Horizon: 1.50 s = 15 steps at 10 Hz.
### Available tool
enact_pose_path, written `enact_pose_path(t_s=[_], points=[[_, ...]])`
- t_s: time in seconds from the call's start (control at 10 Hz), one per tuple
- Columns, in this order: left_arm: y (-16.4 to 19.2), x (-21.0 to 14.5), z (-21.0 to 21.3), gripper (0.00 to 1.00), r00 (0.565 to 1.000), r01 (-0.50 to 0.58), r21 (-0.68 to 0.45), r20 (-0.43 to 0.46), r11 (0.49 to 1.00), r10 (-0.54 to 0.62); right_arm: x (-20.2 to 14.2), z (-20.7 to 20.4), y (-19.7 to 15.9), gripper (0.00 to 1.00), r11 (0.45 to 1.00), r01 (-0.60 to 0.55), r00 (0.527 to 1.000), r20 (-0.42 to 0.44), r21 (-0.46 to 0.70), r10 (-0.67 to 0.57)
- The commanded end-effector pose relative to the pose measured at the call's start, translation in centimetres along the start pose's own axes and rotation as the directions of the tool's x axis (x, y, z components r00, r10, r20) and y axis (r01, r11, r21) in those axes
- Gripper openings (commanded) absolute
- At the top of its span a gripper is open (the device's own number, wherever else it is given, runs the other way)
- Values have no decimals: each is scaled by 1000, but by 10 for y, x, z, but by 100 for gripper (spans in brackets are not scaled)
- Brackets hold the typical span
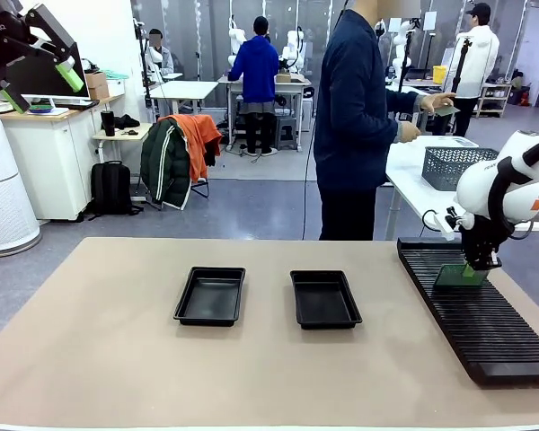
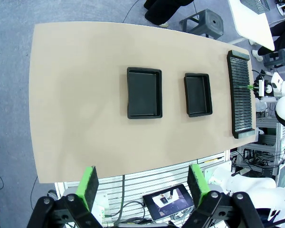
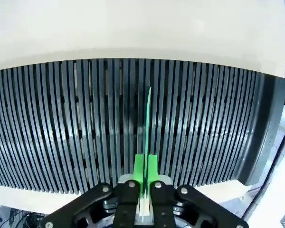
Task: Inspect and transfer BCBs to ESD trays.
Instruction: Pick up the Blank PCB from the PCB Rack and place it in the left ESD tray.
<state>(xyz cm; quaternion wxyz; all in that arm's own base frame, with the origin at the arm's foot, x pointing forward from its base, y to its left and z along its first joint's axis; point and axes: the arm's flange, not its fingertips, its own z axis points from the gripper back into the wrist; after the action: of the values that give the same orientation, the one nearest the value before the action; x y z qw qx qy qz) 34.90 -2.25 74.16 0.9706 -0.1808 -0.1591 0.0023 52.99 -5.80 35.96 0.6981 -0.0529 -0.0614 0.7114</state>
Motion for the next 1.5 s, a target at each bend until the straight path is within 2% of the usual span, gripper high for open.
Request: enact_pose_path(t_s=[0.0, 0.1, 0.2, 0.6, 0.7, 1.1, 1.4], points=[[1, -1, 0, 100, 1000, 4, 12, -1, 1000, -4, 2, -5, -3, 0, 1000, 11, 1000, -23, 6, -11], [1, -1, 0, 100, 1000, 4, 12, -1, 1000, -4, 4, -4, -4, 0, 999, -1, 1000, -27, 37, 2], [1, -1, 0, 100, 1000, 4, 12, -1, 1000, -4, 0, 0, -1, 0, 1000, 0, 1000, -1, -2, 0], [1, -1, 0, 100, 1000, 4, 12, -1, 1000, -4, 0, 0, -1, 0, 1000, 0, 1000, -1, -2, 0], [1, -1, 0, 100, 1000, 4, 12, -1, 1000, -4, 0, 0, -1, 3, 1000, -2, 1000, -2, -1, 2], [1, -1, 0, 100, 1000, 4, 12, -1, 1000, -4, -1, 100, 0, 3, 1000, 17, 1000, -17, -1, -17], [1, -1, 0, 100, 1000, 4, 12, -1, 1000, -4, -4, 194, -5, 3, 996, 88, 996, -25, 28, -87]])
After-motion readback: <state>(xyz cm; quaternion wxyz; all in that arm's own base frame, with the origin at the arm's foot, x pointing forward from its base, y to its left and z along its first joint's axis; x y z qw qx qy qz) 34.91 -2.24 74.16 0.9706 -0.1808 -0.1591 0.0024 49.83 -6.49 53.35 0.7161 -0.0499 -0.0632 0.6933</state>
